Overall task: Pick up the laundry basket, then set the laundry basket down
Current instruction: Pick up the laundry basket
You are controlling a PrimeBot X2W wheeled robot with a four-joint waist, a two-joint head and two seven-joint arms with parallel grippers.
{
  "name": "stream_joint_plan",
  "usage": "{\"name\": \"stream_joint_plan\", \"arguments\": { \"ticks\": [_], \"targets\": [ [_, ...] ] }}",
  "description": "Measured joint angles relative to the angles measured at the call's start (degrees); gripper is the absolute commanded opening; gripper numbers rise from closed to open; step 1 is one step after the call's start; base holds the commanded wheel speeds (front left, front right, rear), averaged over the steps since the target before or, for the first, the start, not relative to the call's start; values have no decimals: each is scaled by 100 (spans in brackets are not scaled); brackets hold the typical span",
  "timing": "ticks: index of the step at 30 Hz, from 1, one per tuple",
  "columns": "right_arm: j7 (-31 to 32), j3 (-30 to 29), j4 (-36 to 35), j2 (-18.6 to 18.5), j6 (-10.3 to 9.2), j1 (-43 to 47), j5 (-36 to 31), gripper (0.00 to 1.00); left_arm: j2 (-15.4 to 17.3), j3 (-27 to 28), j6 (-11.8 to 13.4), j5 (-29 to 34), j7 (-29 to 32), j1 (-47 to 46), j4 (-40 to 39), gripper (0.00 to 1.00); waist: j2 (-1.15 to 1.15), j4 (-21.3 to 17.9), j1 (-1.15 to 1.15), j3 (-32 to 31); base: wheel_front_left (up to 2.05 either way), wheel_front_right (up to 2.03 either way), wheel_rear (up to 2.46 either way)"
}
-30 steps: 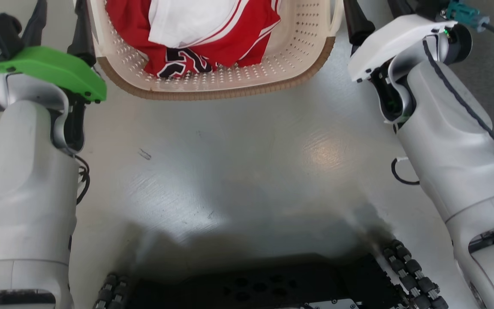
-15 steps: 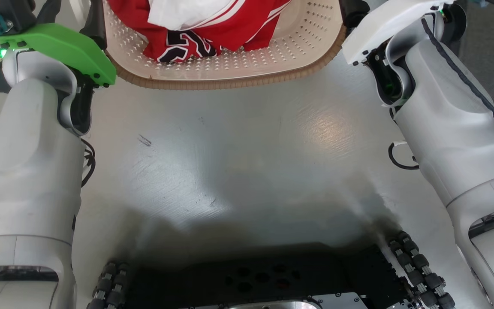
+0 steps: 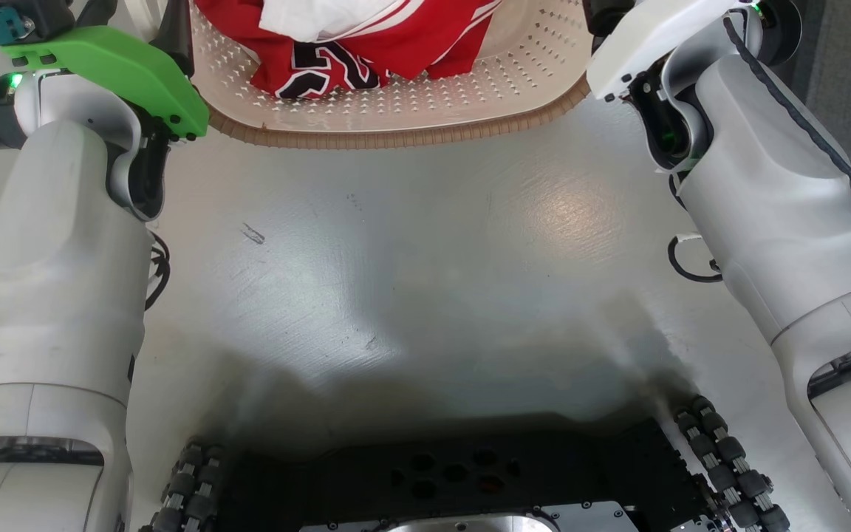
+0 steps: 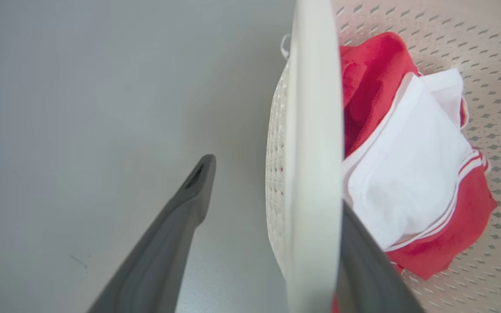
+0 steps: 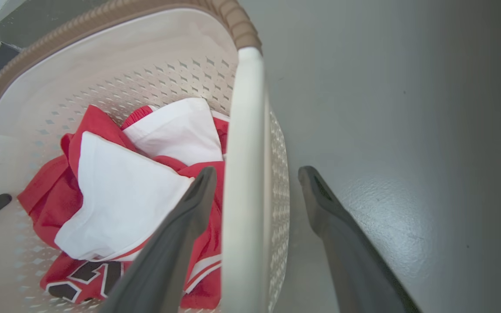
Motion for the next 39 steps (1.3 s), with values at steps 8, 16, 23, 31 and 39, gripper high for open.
{"name": "stream_joint_plan", "arguments": {
  "ticks": [8, 16, 23, 31, 39],
  "targets": [
    [-51, 141, 129, 51, 21, -74, 166, 0, -112, -92, -49, -57, -100, -128, 219, 0, 0, 16, 0, 10, 0, 0, 0],
    [-51, 276, 296, 51, -12, -109, 403, 0, -156, -169, -49, -105, -237, -142, 477, 0, 0, 18, 0, -97, 0, 0, 0],
    [-98, 410, 367, 42, 0, -82, 537, 0, -159, -290, -49, -197, -379, -141, 616, 0, 0, 7, 0, -319, 0, 0, 0],
    [-119, 595, 588, 47, 56, 91, 673, 0, -170, -498, -49, -300, -412, -36, 829, 0, 0, -21, 0, -759, 0, 0, 0],
    [-118, 756, 788, 89, 104, 394, 823, 0, -216, -632, -51, -488, -412, 297, 1009, 0, 0, -51, 0, -1233, 0, 0, 0]
  ]
}}
